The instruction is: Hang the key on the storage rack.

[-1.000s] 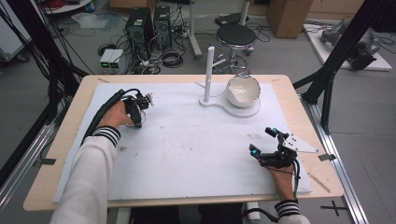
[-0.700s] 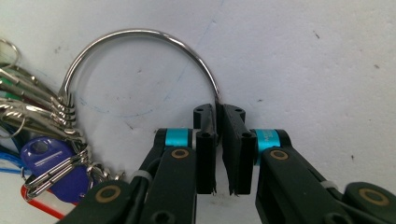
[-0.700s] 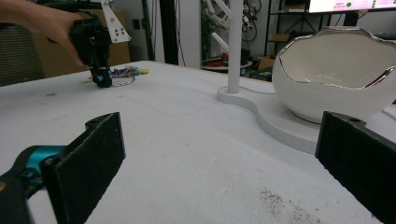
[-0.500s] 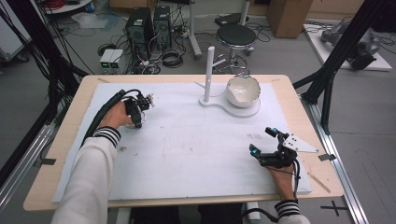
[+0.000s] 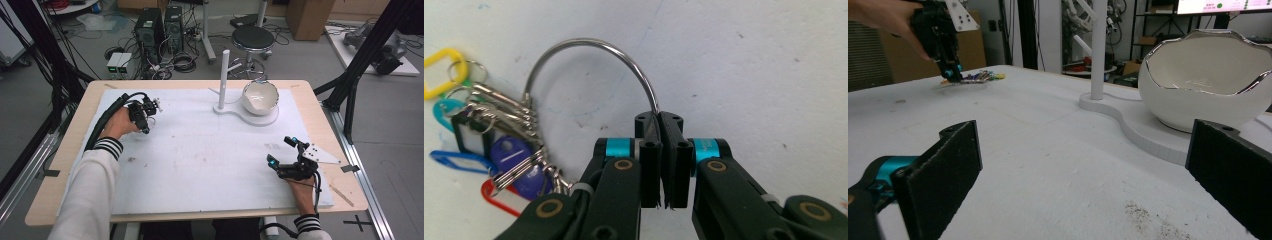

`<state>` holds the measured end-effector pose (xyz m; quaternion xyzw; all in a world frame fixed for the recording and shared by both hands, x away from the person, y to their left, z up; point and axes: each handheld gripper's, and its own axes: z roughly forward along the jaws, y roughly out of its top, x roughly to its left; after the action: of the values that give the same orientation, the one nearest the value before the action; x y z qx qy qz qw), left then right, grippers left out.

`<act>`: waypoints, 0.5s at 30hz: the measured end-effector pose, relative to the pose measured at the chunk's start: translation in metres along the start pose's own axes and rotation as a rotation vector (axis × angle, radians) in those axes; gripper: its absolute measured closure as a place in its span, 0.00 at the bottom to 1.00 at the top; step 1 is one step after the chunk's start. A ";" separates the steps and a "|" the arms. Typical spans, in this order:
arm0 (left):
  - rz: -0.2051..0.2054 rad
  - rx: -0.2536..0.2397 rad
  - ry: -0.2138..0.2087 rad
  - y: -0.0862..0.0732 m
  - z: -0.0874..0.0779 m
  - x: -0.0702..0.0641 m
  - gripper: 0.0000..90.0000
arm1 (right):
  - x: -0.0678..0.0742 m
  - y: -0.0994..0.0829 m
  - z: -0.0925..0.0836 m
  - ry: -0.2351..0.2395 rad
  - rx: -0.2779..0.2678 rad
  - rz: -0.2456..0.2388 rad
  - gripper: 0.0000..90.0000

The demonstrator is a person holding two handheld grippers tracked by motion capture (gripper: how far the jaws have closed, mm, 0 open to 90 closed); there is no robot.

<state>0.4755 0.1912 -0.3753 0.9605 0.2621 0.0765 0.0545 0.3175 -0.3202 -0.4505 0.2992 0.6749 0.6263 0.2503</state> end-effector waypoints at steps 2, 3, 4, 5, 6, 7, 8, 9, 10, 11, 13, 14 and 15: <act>-0.003 -0.009 0.006 -0.001 -0.004 -0.001 0.97 | 0.000 0.000 -0.001 -0.004 -0.004 0.003 0.01; -0.008 -0.025 0.013 -0.003 -0.009 -0.001 0.97 | 0.000 0.000 -0.001 -0.002 -0.004 0.009 0.01; -0.011 -0.040 0.025 -0.004 -0.013 -0.002 0.97 | 0.000 0.000 -0.001 0.000 -0.006 0.012 0.01; -0.011 -0.060 0.029 -0.007 -0.019 -0.003 0.97 | 0.000 0.000 -0.001 0.000 -0.007 0.012 0.01; -0.010 -0.071 0.032 -0.008 -0.023 -0.003 0.97 | 0.000 0.000 -0.001 -0.002 -0.005 0.015 0.01; -0.011 -0.087 0.046 -0.010 -0.028 -0.003 0.97 | 0.000 0.000 -0.001 -0.004 -0.008 0.011 0.01; -0.016 -0.115 0.058 -0.014 -0.035 -0.003 0.97 | 0.000 0.000 -0.001 -0.003 -0.007 0.011 0.01; -0.016 -0.115 0.058 -0.014 -0.035 -0.003 0.97 | 0.000 0.000 -0.001 -0.003 -0.007 0.011 0.01; -0.027 -0.152 0.065 -0.019 -0.043 -0.002 0.97 | -0.001 0.000 -0.001 -0.004 -0.009 0.013 0.01; -0.027 -0.152 0.065 -0.019 -0.043 -0.002 0.97 | -0.001 0.000 -0.001 -0.004 -0.009 0.013 0.01; -0.034 -0.190 0.065 -0.024 -0.050 -0.002 0.97 | -0.002 0.000 -0.002 -0.001 -0.016 0.034 0.01; -0.041 -0.208 0.067 -0.026 -0.053 -0.002 0.97 | -0.003 0.000 -0.002 -0.006 -0.016 0.036 0.01; -0.043 -0.228 0.065 -0.028 -0.057 -0.002 0.97 | -0.003 0.000 -0.002 -0.007 -0.018 0.042 0.01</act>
<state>0.4503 0.2177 -0.3236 0.9391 0.2741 0.1359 0.1566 0.3183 -0.3242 -0.4506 0.3134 0.6618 0.6366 0.2421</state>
